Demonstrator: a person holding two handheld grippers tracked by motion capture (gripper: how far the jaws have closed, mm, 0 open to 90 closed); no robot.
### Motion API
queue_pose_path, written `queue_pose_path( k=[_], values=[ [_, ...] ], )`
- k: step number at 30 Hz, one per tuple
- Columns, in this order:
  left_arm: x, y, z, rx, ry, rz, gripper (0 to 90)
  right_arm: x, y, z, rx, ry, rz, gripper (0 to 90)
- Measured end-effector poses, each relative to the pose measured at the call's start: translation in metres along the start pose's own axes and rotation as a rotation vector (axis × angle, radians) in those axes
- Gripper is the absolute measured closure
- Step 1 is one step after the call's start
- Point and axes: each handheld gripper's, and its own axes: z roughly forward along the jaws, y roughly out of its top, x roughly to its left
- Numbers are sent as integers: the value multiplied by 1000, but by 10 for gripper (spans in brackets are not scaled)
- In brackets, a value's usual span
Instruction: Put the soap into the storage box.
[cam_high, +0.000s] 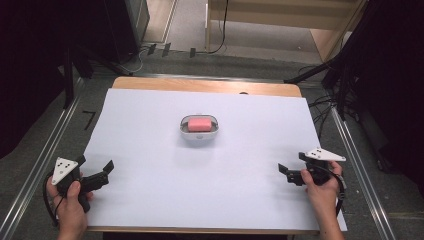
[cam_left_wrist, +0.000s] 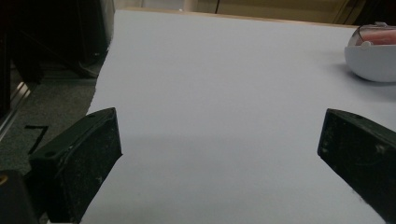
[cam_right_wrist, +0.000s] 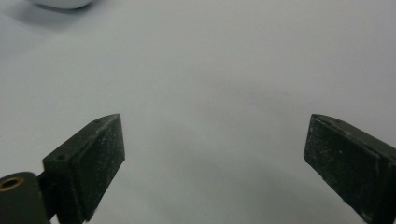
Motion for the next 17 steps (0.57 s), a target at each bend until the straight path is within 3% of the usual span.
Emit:
queue_pose_path(
  k=[3,7,8,9,15,17],
  values=[
    [0,0,0,-4,0,-1,0,-4,-7,-7,-16,-10,7,48],
    [0,0,0,-4,1,-2,0,-12,-20,-20,-8,-96,20,48],
    [0,0,0,-4,1,-2,0,-12,-20,-20,-8,-96,20,48],
    [0,0,0,-2,2,-2,0,-14,-27,-25,-3,-133,29,48],
    [0,0,1,7,5,-4,0,-15,-34,-28,-16,-204,63,78],
    [0,1,2,16,7,-5,0,-12,-33,-23,39,-220,41,78]
  ],
)
